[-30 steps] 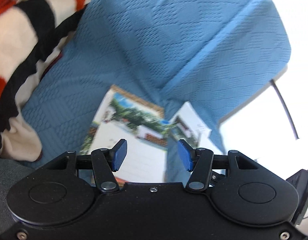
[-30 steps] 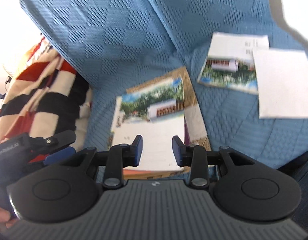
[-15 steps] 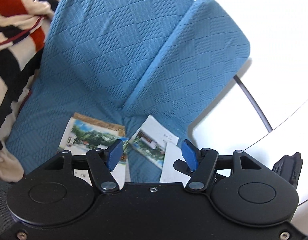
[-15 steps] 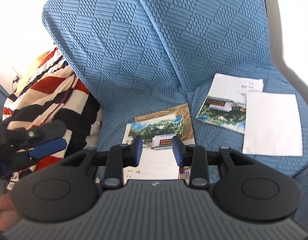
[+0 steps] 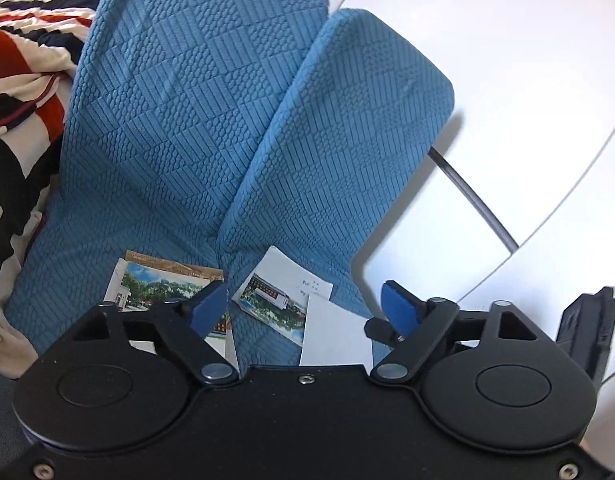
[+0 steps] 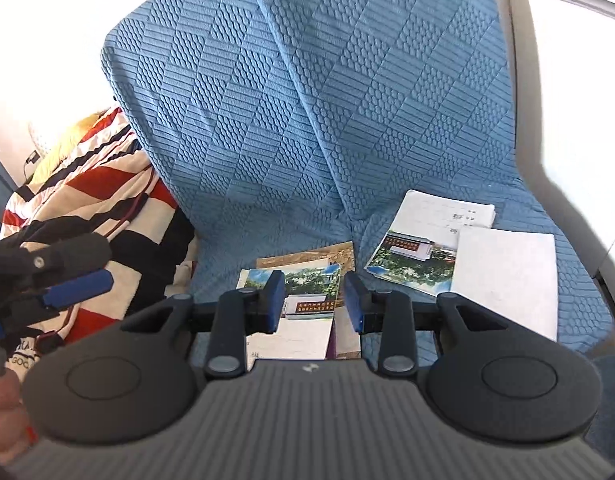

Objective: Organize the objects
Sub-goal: 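Withdraw both open tools back toward the remaining papers on the seat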

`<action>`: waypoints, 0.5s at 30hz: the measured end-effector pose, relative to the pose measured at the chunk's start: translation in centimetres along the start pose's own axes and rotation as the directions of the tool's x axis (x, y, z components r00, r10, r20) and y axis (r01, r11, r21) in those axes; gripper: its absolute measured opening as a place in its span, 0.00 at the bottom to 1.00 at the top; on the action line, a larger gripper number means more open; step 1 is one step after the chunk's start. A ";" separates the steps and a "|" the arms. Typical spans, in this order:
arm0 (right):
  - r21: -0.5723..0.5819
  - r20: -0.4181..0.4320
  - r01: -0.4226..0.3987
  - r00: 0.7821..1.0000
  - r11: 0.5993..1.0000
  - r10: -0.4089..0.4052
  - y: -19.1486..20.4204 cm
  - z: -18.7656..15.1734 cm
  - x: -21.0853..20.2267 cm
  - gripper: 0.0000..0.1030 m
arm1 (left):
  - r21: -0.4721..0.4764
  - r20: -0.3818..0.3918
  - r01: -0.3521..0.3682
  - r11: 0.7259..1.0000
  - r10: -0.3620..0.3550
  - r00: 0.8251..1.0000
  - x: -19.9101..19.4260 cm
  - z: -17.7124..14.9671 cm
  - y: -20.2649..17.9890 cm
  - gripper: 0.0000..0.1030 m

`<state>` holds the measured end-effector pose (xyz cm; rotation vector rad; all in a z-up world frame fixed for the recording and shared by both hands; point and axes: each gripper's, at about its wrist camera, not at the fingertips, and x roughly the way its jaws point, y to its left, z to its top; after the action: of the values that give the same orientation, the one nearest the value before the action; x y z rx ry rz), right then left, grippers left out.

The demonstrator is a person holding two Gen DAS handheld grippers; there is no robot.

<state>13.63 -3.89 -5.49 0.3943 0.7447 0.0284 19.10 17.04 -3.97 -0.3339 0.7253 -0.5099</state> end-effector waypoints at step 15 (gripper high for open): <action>0.023 0.046 0.104 0.993 0.994 -0.105 -4.2 -4.4 -3.6 0.35 | 0.043 -0.081 -0.027 0.999 0.031 0.996 3.5 -5.5 -2.1 0.99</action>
<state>7.58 -6.92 -7.58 0.3742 0.7187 -0.0866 16.77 12.68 -8.81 -0.2643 0.7962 -0.5126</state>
